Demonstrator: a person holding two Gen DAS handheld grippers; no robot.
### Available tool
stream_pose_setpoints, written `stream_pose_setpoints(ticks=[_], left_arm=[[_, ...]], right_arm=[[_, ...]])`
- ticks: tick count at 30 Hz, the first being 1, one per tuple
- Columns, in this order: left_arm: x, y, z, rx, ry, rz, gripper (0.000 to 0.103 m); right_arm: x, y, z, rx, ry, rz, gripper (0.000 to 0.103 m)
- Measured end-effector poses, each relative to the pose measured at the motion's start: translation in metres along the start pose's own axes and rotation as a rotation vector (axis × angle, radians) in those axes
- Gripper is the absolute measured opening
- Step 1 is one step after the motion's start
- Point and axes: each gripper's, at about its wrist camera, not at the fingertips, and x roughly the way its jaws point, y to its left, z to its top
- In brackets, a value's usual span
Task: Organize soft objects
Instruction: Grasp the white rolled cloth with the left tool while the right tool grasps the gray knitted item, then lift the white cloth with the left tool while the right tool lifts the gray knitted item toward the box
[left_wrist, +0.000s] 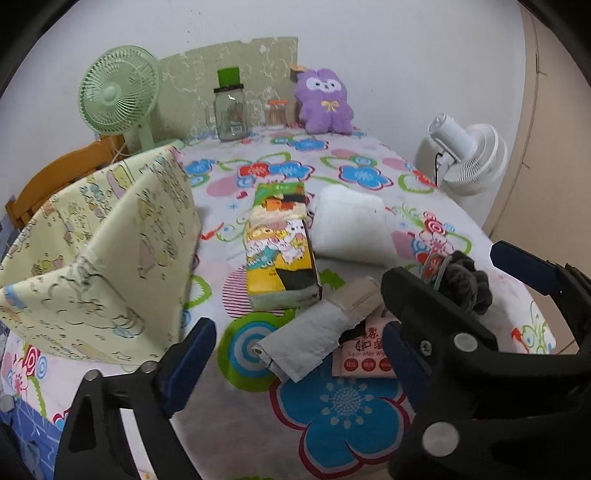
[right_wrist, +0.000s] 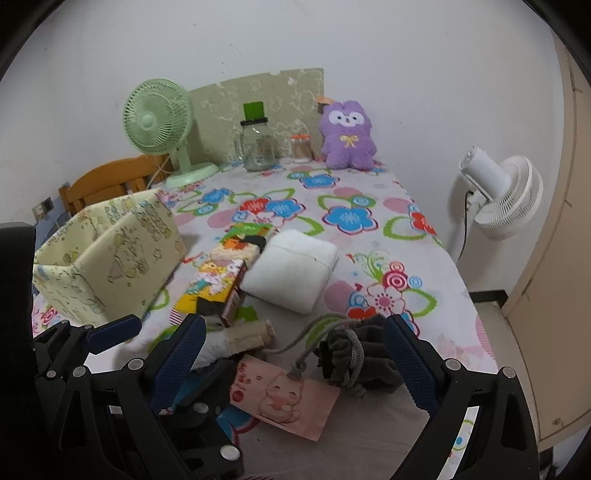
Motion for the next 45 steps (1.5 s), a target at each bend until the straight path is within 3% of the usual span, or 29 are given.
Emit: stream_pose_setpoints(ticks=[22, 27, 30, 32, 45], left_arm=[[0.019, -0.01, 0.007, 0.091, 0.023, -0.069, 0.033], [0.022, -0.011, 0.009, 0.093, 0.033, -0.056, 0.029], [0.023, -0.013, 0.01, 0.098, 0.042, -0.047, 0.025], [0.023, -0.013, 0.011, 0.091, 0.045, -0.049, 0.021], [0.023, -0.014, 0.018, 0.075, 0.065, -0.048, 0.012]], right_arm=[[0.033, -0.031, -0.005, 0.086, 0.076, -0.083, 0.088], [0.039, -0.037, -0.005, 0.102, 0.09, -0.108, 0.08], [0.041, -0.039, -0.005, 0.099, 0.091, -0.126, 0.067], [0.042, -0.039, -0.006, 0.083, 0.097, -0.147, 0.053], [0.037, -0.038, 0.003, 0.092, 0.087, -0.079, 0.047]])
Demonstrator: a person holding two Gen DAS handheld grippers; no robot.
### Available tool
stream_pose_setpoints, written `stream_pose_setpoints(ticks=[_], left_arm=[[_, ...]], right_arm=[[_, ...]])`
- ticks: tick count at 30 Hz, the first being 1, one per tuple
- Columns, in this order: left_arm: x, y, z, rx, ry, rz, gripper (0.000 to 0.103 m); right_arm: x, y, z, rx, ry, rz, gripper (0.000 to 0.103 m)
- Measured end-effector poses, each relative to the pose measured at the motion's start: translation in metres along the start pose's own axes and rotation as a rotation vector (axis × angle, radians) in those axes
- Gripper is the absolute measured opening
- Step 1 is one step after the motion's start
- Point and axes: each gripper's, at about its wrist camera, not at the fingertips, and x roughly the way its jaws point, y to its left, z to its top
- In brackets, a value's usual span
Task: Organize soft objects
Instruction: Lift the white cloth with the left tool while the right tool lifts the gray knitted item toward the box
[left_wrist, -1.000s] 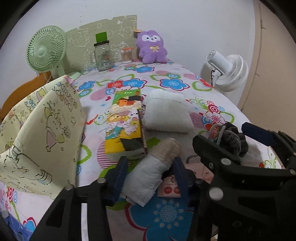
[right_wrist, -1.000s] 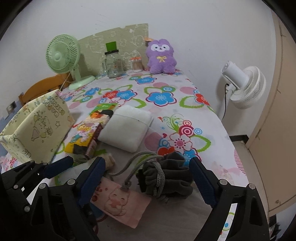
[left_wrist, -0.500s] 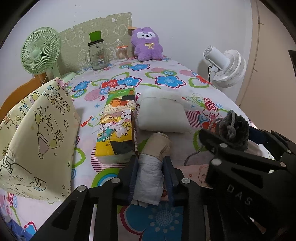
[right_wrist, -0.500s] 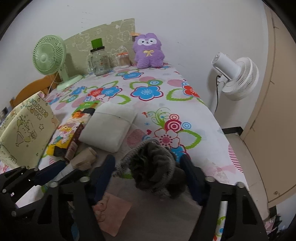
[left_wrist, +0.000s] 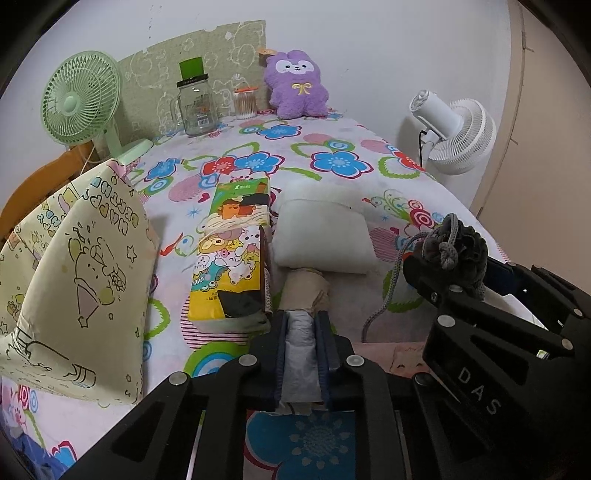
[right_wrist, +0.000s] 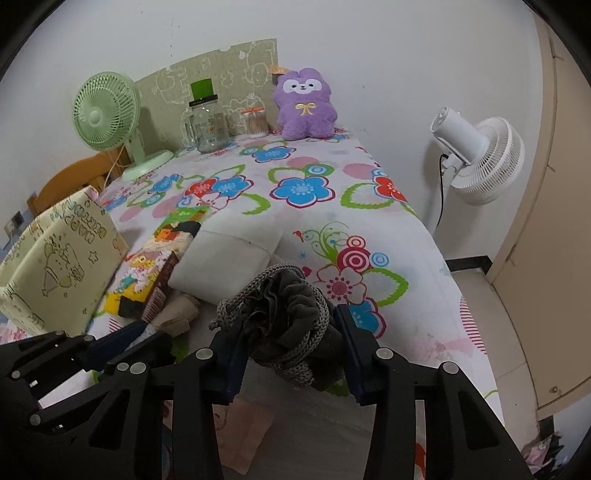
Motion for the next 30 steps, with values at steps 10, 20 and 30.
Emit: stream_pose_setpoints(ticks=[10, 20, 30], left_arm=[[-0.019, -0.002, 0.017, 0.007, -0.026, 0.016, 0.012], [-0.039, -0.004, 0.039, -0.001, -0.066, 0.012, 0.012], [-0.06, -0.001, 0.053, 0.006, -0.101, 0.018, 0.012]], right_arm=[[-0.013, -0.002, 0.021, 0.013, -0.027, 0.027, 0.047], [-0.034, -0.003, 0.044, 0.02, -0.075, 0.039, 0.047], [-0.052, 0.002, 0.06, 0.024, -0.104, 0.047, 0.047]])
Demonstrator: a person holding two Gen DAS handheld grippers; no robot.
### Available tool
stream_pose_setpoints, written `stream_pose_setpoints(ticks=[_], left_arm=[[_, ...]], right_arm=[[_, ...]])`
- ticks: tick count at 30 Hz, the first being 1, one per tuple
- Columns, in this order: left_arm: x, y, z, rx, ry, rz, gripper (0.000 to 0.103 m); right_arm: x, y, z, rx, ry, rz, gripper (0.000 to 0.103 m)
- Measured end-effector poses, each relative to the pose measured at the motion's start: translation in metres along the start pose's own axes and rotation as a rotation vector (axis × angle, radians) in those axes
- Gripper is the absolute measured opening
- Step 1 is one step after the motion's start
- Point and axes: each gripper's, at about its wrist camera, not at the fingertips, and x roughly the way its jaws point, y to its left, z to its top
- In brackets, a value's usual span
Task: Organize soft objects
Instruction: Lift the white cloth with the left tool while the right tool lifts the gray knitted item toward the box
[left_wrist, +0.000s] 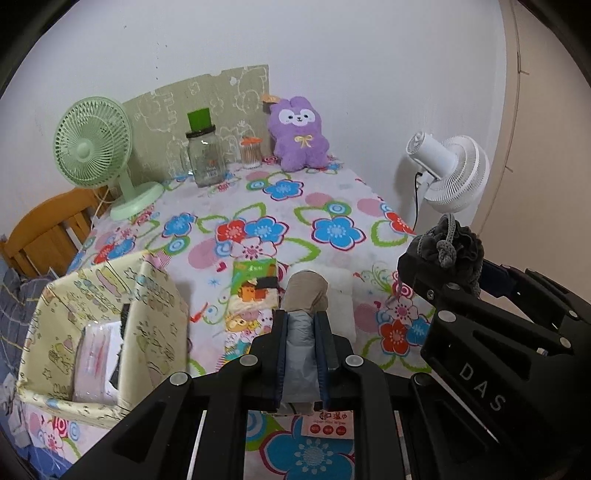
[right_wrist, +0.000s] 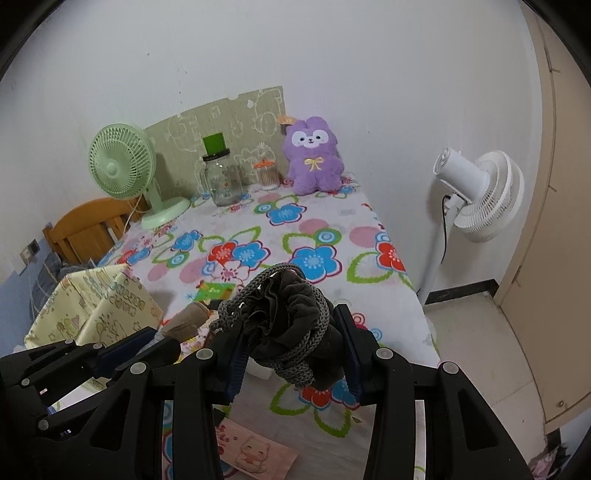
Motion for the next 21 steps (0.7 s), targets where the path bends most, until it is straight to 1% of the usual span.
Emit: stream_pose_setpoints(ticks=[9, 21], left_arm=[[-0.015, 0.013, 0.007, -0.004, -0.026, 0.008, 0.012], [-0.031, 0.043, 0.014, -0.018, -0.066, 0.025, 0.012]], right_arm=[[-0.009, 0.016, 0.011, -0.016, -0.018, 0.003, 0.047], [-0.021, 0.05, 0.024, -0.05, -0.048, 0.014, 0.047]])
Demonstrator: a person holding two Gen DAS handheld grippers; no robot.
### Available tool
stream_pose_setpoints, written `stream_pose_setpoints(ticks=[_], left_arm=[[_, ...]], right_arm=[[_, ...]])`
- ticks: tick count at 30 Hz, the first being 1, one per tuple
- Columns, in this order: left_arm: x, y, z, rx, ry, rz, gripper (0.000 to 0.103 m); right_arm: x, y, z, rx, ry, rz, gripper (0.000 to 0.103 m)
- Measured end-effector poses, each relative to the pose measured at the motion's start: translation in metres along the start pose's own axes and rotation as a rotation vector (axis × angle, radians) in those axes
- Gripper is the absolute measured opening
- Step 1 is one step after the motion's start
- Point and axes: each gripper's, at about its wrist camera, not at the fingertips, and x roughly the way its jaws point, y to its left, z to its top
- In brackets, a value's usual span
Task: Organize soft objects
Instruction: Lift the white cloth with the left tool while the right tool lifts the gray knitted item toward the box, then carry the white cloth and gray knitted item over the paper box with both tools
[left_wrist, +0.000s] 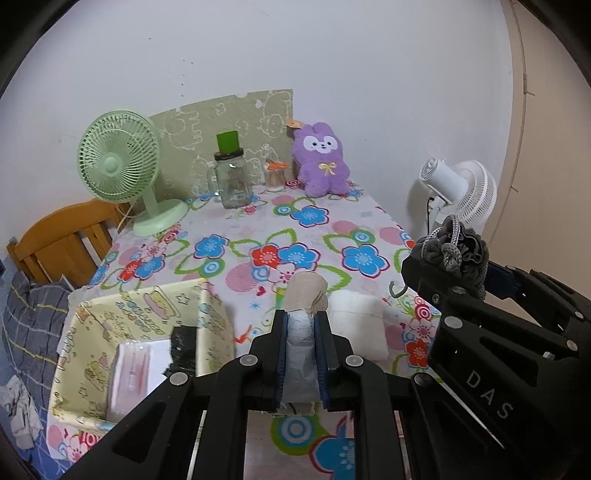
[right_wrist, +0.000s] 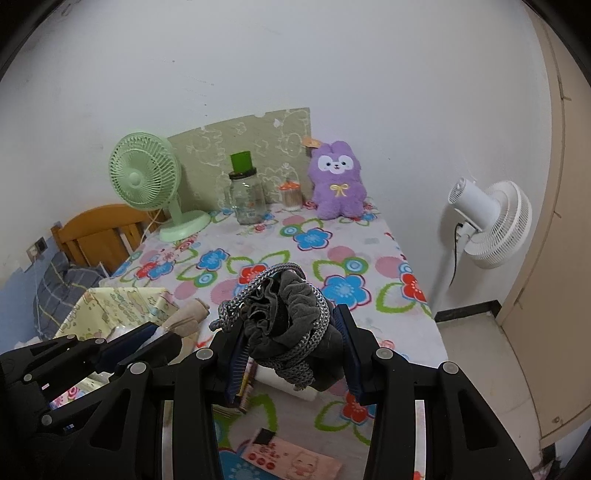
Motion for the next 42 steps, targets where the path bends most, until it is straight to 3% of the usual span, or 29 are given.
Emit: stream_pose_setpoints(ticks=[18, 42], left_arm=[[-0.016, 0.049, -0.001, -0.022, -0.037, 0.04, 0.012], [0.001, 0.112, -0.011, -0.058, -0.048, 0.09, 0.012]], right_arm=[[0.001, 0.064, 0.013, -0.055, -0.006, 0.047, 0.047], [0.041, 0.135, 0.012, -0.083, 0.011, 0.125, 0.047]])
